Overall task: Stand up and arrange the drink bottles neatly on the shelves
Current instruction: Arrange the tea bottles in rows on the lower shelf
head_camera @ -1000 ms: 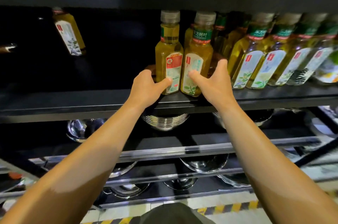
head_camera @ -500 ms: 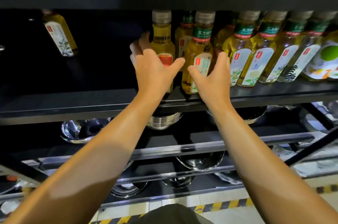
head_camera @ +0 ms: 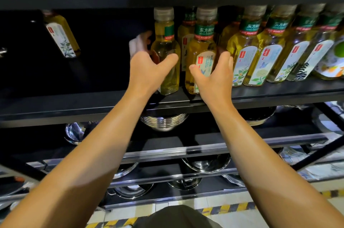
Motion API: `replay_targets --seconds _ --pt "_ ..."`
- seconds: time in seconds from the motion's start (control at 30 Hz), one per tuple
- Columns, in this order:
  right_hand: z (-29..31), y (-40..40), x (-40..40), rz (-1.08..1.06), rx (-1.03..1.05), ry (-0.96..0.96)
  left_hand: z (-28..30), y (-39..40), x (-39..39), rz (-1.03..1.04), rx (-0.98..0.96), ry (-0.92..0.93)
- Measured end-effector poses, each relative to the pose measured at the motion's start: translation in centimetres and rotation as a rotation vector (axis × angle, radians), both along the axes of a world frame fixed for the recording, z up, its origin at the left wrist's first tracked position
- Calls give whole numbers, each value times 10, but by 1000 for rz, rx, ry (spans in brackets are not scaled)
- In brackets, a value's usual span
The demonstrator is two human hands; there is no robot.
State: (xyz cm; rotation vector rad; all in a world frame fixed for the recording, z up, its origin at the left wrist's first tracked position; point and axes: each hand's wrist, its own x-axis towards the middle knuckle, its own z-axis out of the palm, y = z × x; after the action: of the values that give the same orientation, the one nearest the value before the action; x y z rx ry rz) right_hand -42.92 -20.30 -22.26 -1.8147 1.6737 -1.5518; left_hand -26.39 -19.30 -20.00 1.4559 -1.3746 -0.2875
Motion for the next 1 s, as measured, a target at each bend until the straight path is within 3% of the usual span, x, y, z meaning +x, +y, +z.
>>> replay_targets --seconds 0.1,0.33,0.5,0.67,0.9,1.0 --pt "1 -2 1 2 13 8 -12 -10 -15 99 -7 -97" --pt "1 -4 -1 17 40 -10 -7 -7 7 -148 77 99" --pt "3 -4 -5 39 53 -18 -24 0 8 -98 25 110" --pt "4 -4 -2 25 67 -20 -31 2 -6 -54 -71 275" --pt "3 -3 -5 4 44 -15 -21 -8 -23 79 2 13" --pt "3 -1 -10 -23 25 -20 -19 -13 -9 -5 64 17"
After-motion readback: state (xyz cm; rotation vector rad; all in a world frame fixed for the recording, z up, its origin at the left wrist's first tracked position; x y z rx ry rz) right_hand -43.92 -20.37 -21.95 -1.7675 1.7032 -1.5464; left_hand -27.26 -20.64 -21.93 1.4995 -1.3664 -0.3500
